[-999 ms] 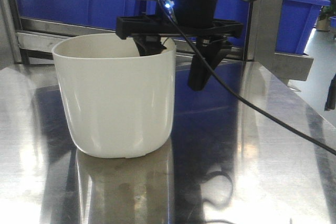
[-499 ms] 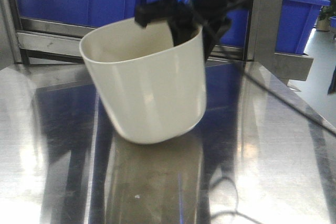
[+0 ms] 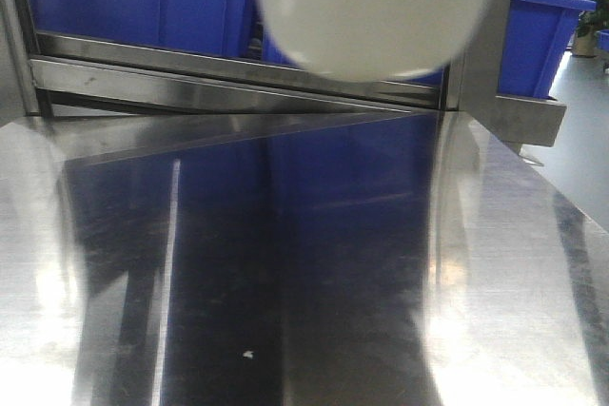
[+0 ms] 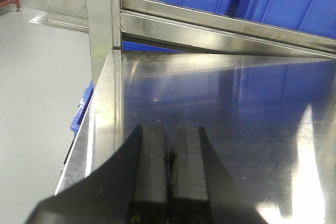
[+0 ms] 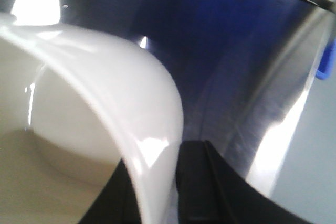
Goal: Move white bin to right shelf second layer
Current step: 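Close the right gripper on the bin rim and lift it off the table, then hold the lifted bin in the right gripper while backing away, then drive the base across the floor carrying the bin in the right gripper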
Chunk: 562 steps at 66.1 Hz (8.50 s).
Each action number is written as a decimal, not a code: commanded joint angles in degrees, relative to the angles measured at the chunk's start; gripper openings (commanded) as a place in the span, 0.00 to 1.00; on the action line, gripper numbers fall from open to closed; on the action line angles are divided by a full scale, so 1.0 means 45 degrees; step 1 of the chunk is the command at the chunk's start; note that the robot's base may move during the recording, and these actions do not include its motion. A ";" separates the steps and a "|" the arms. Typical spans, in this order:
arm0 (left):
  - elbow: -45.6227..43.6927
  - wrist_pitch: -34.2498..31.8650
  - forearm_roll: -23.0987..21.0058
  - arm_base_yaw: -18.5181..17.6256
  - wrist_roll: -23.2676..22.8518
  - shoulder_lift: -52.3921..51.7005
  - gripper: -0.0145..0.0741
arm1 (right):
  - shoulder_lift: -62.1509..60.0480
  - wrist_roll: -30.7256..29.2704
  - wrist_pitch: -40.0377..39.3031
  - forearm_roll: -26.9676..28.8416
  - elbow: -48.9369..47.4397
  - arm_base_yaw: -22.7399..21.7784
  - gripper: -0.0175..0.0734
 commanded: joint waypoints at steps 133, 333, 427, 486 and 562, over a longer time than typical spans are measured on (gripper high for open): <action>0.0347 -0.1127 -0.0056 -0.0083 -0.0124 -0.0215 0.26 | -0.7694 0.0236 -0.1399 -0.0109 0.5642 -0.3710 0.25; 0.0347 -0.1127 -0.0056 -0.0083 -0.0124 -0.0215 0.26 | -0.7694 0.0236 -0.1386 -0.0109 0.5642 -0.3710 0.25; 0.0347 -0.1127 -0.0056 -0.0083 -0.0124 -0.0215 0.26 | -0.7694 0.0236 -0.1375 -0.0109 0.5642 -0.3710 0.25; 0.0347 -0.1127 -0.0056 -0.0083 -0.0124 -0.0215 0.26 | -0.7694 0.0236 -0.1375 -0.0109 0.5642 -0.3710 0.25; 0.0347 -0.1127 -0.0056 -0.0083 -0.0124 -0.0215 0.26 | -0.7694 0.0236 -0.1362 -0.0109 0.5642 -0.3710 0.25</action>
